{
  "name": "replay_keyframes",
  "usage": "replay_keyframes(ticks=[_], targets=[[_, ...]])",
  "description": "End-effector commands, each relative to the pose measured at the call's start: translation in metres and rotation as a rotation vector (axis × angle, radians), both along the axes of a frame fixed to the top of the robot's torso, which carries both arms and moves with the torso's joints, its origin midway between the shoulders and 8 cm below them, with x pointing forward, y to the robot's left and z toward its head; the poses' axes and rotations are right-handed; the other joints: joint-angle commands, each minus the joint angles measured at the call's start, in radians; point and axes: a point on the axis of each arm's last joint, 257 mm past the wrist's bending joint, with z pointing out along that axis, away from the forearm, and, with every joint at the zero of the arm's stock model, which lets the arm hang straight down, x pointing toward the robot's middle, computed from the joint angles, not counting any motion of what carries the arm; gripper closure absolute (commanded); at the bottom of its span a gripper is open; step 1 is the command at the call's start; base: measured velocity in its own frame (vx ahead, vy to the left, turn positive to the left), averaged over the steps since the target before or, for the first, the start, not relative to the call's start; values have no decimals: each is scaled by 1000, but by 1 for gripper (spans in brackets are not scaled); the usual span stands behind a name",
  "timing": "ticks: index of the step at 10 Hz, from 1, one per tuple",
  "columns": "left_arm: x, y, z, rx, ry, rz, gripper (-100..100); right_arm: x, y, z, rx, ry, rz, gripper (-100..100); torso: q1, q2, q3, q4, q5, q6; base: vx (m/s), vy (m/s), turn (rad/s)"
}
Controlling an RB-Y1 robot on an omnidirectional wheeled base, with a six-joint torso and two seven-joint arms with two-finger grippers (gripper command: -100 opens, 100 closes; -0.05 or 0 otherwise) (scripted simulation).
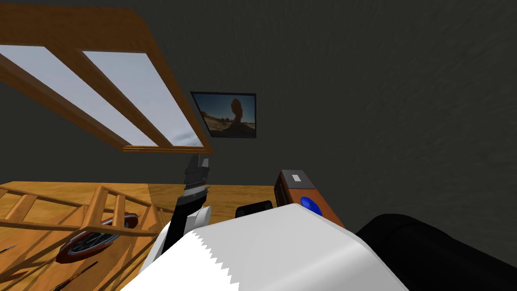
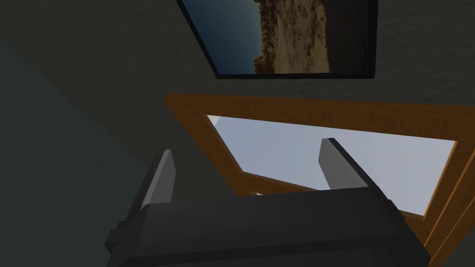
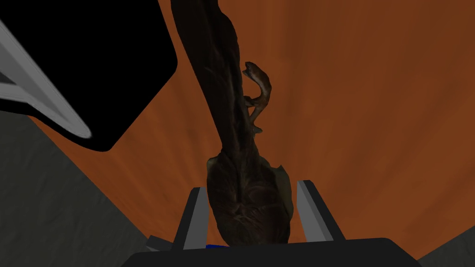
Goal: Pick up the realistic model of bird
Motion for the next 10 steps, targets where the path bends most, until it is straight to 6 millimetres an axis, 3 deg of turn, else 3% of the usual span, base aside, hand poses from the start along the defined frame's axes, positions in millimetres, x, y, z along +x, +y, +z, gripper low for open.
replay_keyframes(ticks=[1, 2, 3, 4, 8, 9, 10], targets=[[0, 0, 0, 0, 0, 0, 0, 0, 0, 0, 0, 0, 0, 100, 0, 0, 0, 0, 0, 0, 0, 0, 0], [0, 0, 0, 0, 0, 0, 0, 0, 0, 0, 0, 0, 0, 100, 0, 0, 0, 0, 0, 0, 0, 0, 0], [0, 0, 0, 0, 0, 0, 0, 0, 0, 0, 0, 0, -1, 0, 0, 0, 0, 0, 0, 0, 0, 0, 0], [0, 0, 0, 0, 0, 0, 0, -6, 3, 5, -2, 1, 17, 100, 0, 0, 0, 0, 0, 0, 83, -21, -207], [0, 0, 0, 0, 0, 0, 0, -26, 14, 20, -3, 6, 86, 100, 0, -8, -5, -2, 1, 1, 130, -26, -189], [0, 0, 0, 0, 0, 0, 0, -23, 10, 18, -3, 5, 69, 100, -1, -8, -5, -2, 0, 1, 55, -13, -40], [0, 0, 0, 0, 0, 0, 0, -24, 11, 18, -2, 6, 73, 0, -1, -5, -3, -1, 0, -1, 10, -1, 8]])
